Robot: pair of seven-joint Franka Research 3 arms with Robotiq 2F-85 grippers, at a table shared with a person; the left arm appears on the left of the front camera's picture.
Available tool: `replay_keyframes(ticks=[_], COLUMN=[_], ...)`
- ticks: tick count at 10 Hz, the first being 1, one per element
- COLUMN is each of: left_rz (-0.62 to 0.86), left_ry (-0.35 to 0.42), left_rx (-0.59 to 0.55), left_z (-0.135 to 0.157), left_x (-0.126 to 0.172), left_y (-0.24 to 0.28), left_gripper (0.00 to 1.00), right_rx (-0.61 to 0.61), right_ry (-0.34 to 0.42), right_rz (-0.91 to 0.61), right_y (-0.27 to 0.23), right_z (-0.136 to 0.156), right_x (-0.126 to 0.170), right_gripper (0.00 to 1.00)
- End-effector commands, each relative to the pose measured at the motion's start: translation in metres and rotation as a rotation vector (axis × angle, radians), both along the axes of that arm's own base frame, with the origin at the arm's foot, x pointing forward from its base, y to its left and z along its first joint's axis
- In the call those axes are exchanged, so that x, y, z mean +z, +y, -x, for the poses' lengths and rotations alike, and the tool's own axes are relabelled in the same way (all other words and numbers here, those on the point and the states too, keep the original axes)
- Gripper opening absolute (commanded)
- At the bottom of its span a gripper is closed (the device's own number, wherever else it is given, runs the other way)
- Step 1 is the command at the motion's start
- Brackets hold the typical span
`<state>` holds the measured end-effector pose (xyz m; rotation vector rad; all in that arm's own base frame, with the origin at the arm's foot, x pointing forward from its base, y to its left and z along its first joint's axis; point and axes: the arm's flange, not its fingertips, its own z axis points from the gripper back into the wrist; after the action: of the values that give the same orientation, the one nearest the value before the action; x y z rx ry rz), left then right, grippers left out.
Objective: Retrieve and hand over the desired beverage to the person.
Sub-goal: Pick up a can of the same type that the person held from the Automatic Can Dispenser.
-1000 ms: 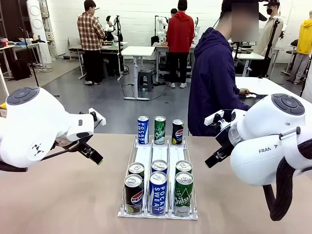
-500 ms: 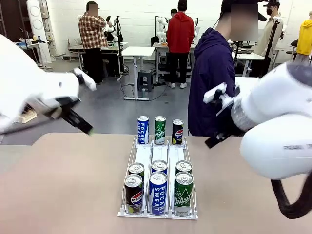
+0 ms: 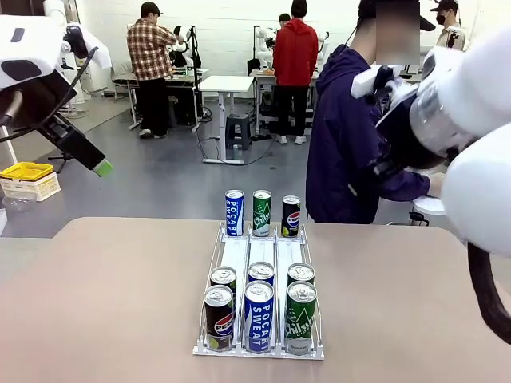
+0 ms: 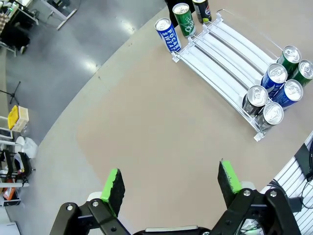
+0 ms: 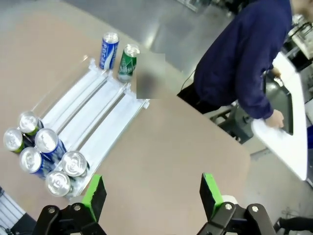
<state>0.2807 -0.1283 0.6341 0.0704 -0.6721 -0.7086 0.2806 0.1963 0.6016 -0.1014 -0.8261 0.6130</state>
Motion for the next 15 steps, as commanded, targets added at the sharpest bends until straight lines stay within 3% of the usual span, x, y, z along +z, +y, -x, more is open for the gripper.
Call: replay_keyframes(ticks=[1, 2, 8, 9, 10, 12, 13, 15], left_rz=[0.001, 0.001, 0.001, 0.129, 0.213, 0.348, 0.394, 0.543], left_ry=[-0.004, -0.004, -0.002, 0.143, 0.237, 0.323, 0.356, 0.337], left_rx=[-0.005, -0.005, -0.001, -0.195, -0.302, -0.345, -0.349, -0.312], left_z=[0.003, 0.003, 0.000, -0.015, -0.034, -0.071, -0.081, -0.089], left_x=[-0.002, -0.002, 0.000, 0.011, 0.017, 0.018, 0.016, 0.005], left_y=[0.000, 0.000, 0.000, 0.034, 0.065, 0.119, 0.143, 0.186], left_gripper=[1.00, 1.00, 1.00, 1.00, 1.00, 1.00, 1.00, 1.00], right_rx=[-0.031, 0.000, -0.006, 0.160, 0.224, 0.301, 0.291, 0.249], right_ry=[-0.076, 0.000, 0.004, 0.136, 0.192, 0.301, 0.310, 0.298], right_rz=[-0.045, 0.000, -0.006, -0.161, -0.291, -0.473, -0.529, -0.607], right_y=[-0.005, 0.000, 0.000, -0.038, -0.081, -0.161, -0.192, -0.245], right_z=[0.013, 0.000, 0.000, -0.007, -0.015, -0.033, -0.040, -0.046], right_x=[0.014, 0.000, 0.000, 0.018, 0.039, 0.056, 0.055, 0.047], right_gripper=[1.00, 1.00, 1.00, 1.00, 1.00, 1.00, 1.00, 1.00])
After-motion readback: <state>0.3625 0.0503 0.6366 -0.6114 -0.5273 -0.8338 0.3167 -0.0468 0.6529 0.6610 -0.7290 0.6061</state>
